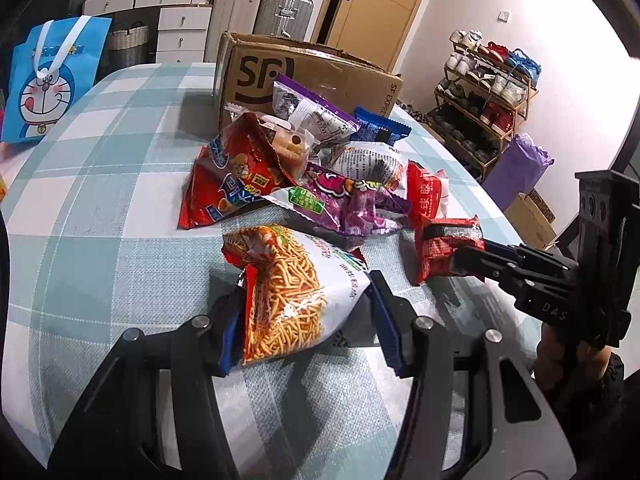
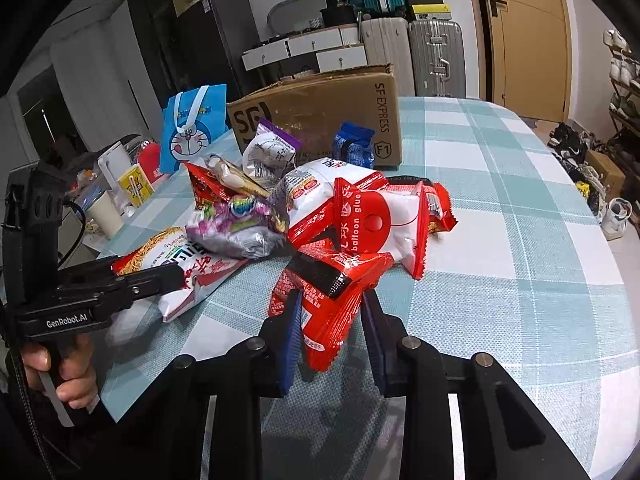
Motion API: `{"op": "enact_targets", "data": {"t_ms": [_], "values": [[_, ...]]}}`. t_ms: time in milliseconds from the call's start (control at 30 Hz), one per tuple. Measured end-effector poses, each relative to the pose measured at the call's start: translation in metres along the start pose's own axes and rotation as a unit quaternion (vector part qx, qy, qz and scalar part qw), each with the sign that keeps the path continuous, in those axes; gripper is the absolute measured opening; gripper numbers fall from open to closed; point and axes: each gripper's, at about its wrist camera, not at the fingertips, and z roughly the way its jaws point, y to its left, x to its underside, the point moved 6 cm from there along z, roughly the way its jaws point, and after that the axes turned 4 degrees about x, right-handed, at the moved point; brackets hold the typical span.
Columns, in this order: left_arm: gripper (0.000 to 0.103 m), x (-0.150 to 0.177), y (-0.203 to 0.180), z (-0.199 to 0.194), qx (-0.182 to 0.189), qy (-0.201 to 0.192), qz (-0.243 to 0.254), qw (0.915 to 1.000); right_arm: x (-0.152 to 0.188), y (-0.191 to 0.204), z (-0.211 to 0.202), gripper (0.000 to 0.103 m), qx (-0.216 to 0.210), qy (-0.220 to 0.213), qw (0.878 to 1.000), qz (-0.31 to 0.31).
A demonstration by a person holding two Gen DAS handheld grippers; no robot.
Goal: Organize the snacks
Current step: 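Grasp orange noodle bag with left gripper while right gripper grasps red wafer pack, then carry noodle bag in left gripper while right gripper carries wafer pack into box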
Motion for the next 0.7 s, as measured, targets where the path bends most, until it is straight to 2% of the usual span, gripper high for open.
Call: {"op": "enact_targets", "data": {"t_ms": [233, 433, 700], "values": [[0.052, 0.002, 0.003, -0.015, 0.005, -0.013, -0.003, 0.9999, 0.008, -0.016, -0.011, 0.029, -0.005, -0.005, 1.000, 0.020], [0.052, -0.002, -0.001, -0.030, 0.012, -0.028, -0.001, 0.9995, 0.007, -0.022, -0.025, 0.028, -0.002, -0.031, 0.999, 0.033], [0.051, -0.015, -0.007, -0.049, 0.014, -0.051, 0.005, 0.9986, -0.006, -0.013, -0.041, 0.028, -0.021, -0.063, 0.997, 0.031]]}}
